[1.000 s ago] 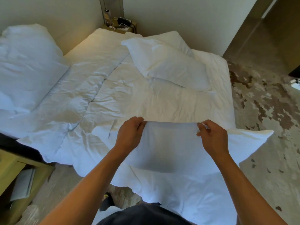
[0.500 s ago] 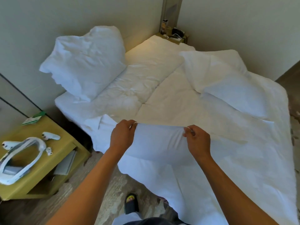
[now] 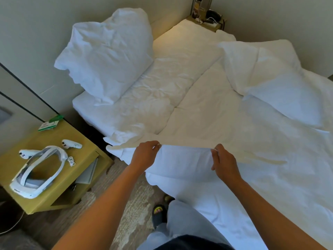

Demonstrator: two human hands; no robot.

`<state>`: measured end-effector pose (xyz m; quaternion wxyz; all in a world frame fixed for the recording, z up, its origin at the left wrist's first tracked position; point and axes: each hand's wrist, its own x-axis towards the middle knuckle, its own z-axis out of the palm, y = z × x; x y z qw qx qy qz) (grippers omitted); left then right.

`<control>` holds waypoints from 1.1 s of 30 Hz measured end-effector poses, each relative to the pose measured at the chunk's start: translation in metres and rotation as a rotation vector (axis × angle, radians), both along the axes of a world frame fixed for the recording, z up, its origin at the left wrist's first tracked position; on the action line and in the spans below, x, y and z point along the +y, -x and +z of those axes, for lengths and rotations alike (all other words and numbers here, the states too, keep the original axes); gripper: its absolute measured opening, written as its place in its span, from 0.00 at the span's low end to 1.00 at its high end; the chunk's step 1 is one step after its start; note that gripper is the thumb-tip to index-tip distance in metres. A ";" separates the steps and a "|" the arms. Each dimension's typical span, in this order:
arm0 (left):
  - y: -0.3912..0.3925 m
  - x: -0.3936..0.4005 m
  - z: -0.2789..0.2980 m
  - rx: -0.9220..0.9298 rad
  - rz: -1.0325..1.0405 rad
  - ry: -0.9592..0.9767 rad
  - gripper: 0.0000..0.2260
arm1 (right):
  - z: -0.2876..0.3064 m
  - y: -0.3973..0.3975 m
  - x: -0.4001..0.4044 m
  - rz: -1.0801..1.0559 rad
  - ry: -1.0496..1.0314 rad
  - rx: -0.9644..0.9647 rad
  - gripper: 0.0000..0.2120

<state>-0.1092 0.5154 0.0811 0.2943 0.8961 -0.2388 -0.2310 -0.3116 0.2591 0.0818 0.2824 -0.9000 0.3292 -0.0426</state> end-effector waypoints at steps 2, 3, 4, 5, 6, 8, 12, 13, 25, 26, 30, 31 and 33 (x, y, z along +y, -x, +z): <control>-0.007 -0.004 -0.002 0.000 -0.001 0.016 0.13 | -0.004 -0.008 -0.008 0.025 0.042 -0.008 0.15; -0.011 -0.006 -0.003 -0.010 0.001 0.019 0.13 | -0.006 -0.012 -0.011 0.044 0.064 -0.005 0.14; -0.016 -0.007 -0.004 -0.033 -0.001 0.019 0.14 | -0.010 -0.017 -0.014 0.066 0.077 -0.008 0.11; -0.021 -0.010 -0.005 -0.064 -0.008 0.015 0.14 | -0.012 -0.021 -0.016 0.081 0.077 -0.010 0.08; -0.028 -0.012 -0.005 -0.092 -0.019 0.011 0.15 | -0.016 -0.026 -0.019 0.090 0.069 -0.016 0.06; -0.048 -0.023 -0.004 -0.124 -0.055 0.012 0.15 | -0.024 -0.041 -0.030 0.079 0.072 -0.041 0.09; -0.095 -0.060 0.006 -0.162 -0.116 -0.012 0.14 | -0.027 -0.086 -0.057 -0.024 0.141 -0.124 0.03; -0.107 -0.071 0.010 -0.169 -0.125 -0.016 0.13 | -0.026 -0.098 -0.065 -0.054 0.132 -0.139 0.04; -0.193 -0.149 0.002 -0.107 -0.171 -0.155 0.14 | -0.040 -0.176 -0.131 -0.158 -0.026 -0.091 0.06; -0.194 -0.152 0.001 -0.117 -0.173 -0.174 0.15 | -0.039 -0.178 -0.133 -0.158 -0.029 -0.098 0.07; -0.197 -0.161 0.004 -0.126 -0.172 -0.222 0.15 | -0.034 -0.189 -0.139 -0.172 -0.042 -0.115 0.08; -0.198 -0.163 0.005 -0.128 -0.170 -0.217 0.14 | -0.032 -0.192 -0.141 -0.176 -0.040 -0.105 0.09; -0.202 -0.165 0.009 -0.126 -0.159 -0.199 0.14 | -0.026 -0.196 -0.145 -0.177 -0.023 -0.065 0.11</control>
